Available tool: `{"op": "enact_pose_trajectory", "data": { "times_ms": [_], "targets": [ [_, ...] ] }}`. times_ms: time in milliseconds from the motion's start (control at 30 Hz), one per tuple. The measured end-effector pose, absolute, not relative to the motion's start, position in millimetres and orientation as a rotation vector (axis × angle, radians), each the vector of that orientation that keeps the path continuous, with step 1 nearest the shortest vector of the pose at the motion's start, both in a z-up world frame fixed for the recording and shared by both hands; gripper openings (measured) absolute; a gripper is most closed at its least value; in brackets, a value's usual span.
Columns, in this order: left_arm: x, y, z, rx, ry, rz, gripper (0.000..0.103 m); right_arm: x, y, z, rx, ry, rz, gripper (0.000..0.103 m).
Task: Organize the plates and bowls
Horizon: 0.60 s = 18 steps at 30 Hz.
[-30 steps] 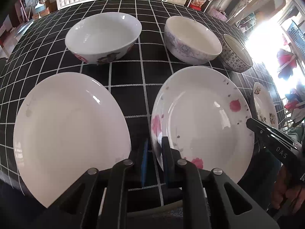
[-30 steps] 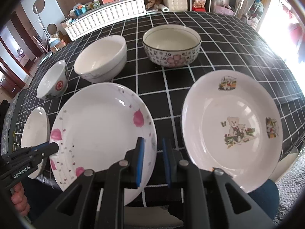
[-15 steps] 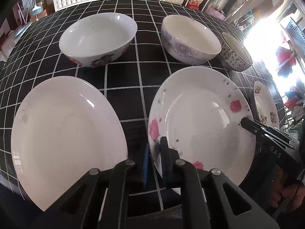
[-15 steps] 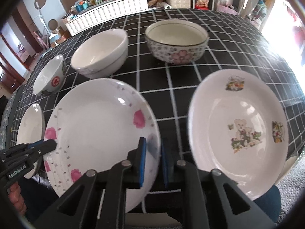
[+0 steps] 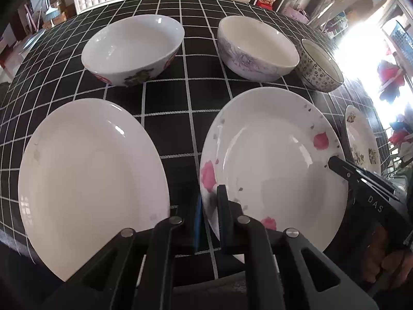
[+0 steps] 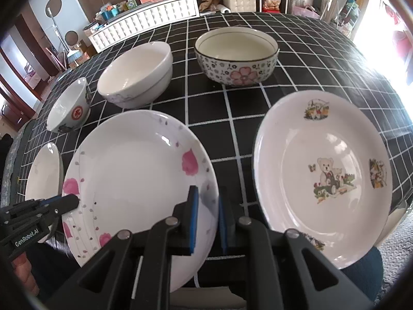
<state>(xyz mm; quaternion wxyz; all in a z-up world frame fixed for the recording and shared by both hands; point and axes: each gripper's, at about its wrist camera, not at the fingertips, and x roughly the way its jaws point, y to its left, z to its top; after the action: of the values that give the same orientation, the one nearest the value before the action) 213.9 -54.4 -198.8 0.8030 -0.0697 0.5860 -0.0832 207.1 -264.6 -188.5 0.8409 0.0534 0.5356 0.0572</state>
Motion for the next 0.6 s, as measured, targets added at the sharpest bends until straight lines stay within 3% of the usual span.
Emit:
{"op": "enact_pose_trajectory", "data": {
  "times_ms": [600],
  "targets": [
    [190.0, -40.2, -157.8, -0.18, 1.163, -0.171, 0.009, 193.0, -257.6, -156.2, 0.129, 1.072, 0.122, 0.018]
  ]
}}
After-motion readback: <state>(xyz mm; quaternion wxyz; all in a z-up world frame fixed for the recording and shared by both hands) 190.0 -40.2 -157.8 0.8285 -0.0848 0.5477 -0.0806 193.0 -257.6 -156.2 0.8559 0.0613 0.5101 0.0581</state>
